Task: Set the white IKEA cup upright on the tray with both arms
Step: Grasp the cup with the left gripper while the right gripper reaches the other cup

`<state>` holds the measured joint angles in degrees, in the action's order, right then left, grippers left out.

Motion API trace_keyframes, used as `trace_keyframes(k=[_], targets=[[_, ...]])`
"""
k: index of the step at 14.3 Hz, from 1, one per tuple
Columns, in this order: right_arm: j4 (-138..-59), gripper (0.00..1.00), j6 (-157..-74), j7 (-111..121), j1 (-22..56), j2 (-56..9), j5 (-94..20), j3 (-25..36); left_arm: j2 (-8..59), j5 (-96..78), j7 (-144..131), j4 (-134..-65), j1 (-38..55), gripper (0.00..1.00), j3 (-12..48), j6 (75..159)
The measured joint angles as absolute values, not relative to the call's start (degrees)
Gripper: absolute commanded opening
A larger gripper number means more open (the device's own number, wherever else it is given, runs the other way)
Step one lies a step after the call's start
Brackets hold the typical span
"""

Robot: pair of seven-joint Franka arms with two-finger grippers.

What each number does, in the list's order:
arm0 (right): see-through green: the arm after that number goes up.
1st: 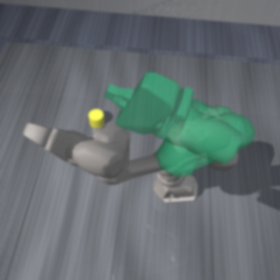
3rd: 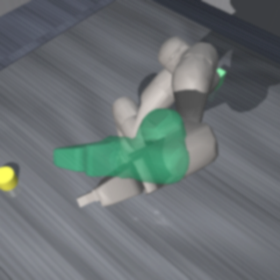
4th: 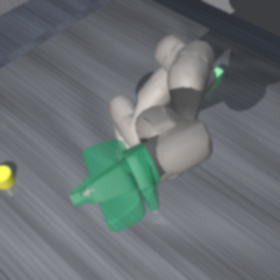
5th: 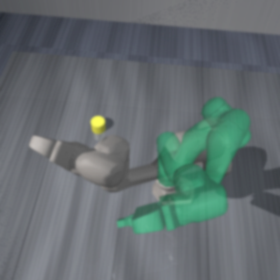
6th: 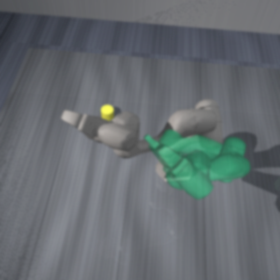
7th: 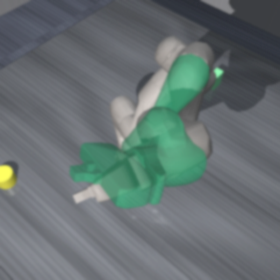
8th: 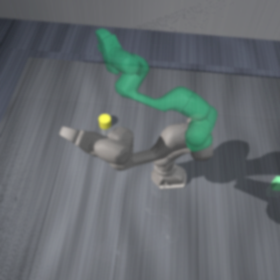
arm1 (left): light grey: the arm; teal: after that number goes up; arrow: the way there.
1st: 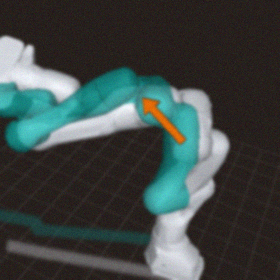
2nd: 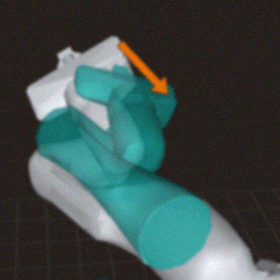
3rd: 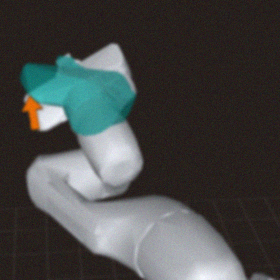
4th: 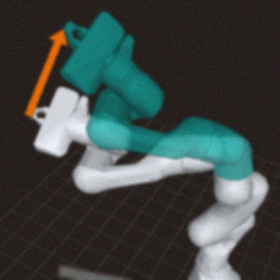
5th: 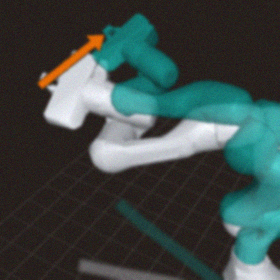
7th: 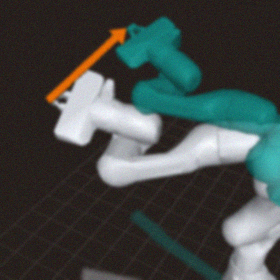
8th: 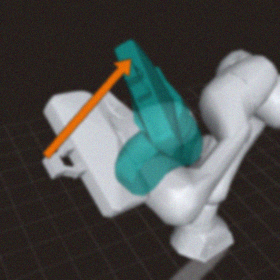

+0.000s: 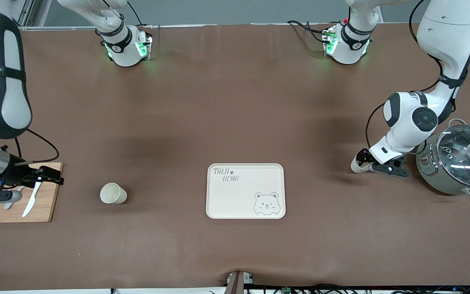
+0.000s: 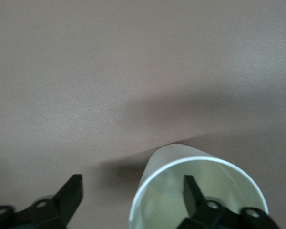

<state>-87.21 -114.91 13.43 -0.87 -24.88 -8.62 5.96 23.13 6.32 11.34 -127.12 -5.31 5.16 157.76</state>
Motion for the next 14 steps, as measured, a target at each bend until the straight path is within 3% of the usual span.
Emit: trace_keyframes(k=[9, 14], targets=[[-86.73, 1.00, -124.69, 11.24, -0.53, -33.53, -8.93, 5.57, 22.82, 7.60, 11.90, -126.55, -6.88, 0.00, 5.45, 158.26], [-86.44, 1.00, -126.67, 10.92, 0.56, -36.21, -9.01, 5.13, 22.74, 7.60, 7.00, -122.15, -4.98, 0.00, 6.08, 155.01]])
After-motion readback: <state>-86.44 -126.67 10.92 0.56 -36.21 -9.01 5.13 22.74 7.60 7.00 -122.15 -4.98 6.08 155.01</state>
